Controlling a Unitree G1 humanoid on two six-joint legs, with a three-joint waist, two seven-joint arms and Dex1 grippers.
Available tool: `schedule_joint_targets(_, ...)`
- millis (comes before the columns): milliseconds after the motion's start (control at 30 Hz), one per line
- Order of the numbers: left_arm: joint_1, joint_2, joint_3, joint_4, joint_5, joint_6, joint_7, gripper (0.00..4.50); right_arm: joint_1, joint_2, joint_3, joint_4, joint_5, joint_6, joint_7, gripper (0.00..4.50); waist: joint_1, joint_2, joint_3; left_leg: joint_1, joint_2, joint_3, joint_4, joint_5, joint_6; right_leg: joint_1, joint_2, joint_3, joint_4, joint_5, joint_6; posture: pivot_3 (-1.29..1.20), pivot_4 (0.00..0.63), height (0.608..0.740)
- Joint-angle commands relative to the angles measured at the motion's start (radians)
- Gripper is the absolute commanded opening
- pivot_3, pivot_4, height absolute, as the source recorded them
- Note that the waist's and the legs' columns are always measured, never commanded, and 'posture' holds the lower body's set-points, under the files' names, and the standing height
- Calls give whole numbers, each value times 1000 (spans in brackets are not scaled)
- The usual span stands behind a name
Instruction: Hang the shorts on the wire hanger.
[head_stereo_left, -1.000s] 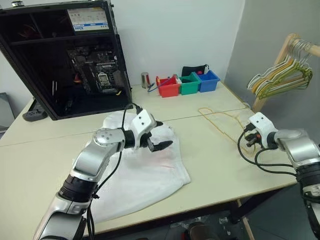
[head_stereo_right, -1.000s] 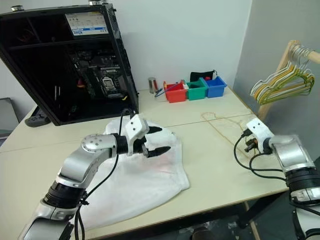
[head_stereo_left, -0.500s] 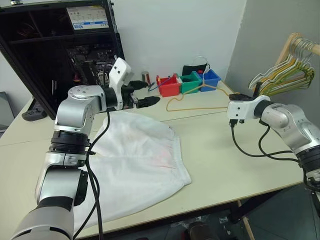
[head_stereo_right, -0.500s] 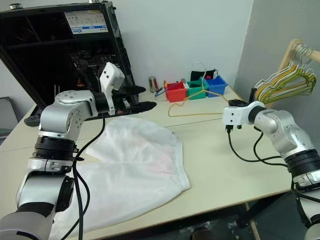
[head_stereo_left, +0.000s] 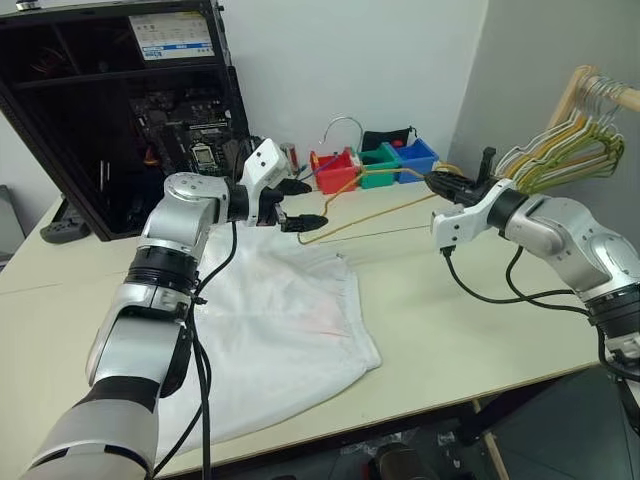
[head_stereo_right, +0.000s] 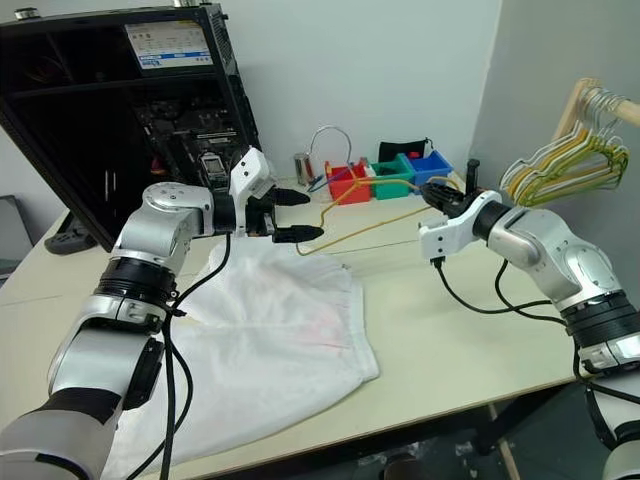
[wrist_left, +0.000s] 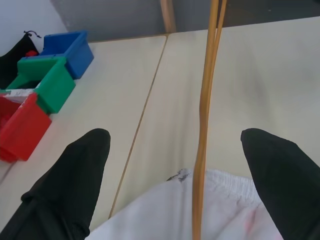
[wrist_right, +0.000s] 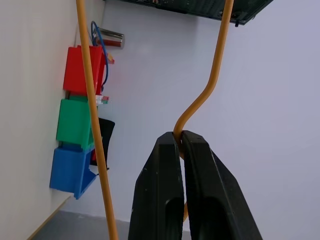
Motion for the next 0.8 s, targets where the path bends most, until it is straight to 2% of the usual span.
schedule_joint_targets(33,-7,15,-29,3,29,-6,-67,4500,-19,1,-59,-37,1,6,-16,10,-8,0,0,0,0,0,0,0,0,0,0,0,0,0,0,-263,0,740)
schedule_joint_targets(167,26,40,-64,-16,56,7,-138,4500,-24,-1,-68,-28,-8,-2,-18,10,-31,0,0,1,0,-1,0,0,0,0,0,-1,1,0,0,-267,0,740)
schedule_joint_targets(333,42,65,-80,28,108,-36,-133,4500,-37,-4,-86,-19,-13,-18,-44,10,-48,0,0,0,1,-4,-1,0,0,0,1,-1,1,0,0,-264,0,740)
schedule_joint_targets(600,36,42,-62,53,109,-55,-108,2974,-42,20,-84,-15,-16,-32,-38,0,-52,0,0,0,0,-6,0,0,0,0,0,-1,1,0,0,-256,0,740)
schedule_joint_targets(800,37,40,-52,42,102,-43,-98,1606,-39,28,-81,-12,-21,-34,-37,0,-52,0,0,0,0,-6,0,0,0,0,0,-1,1,0,0,-244,0,740)
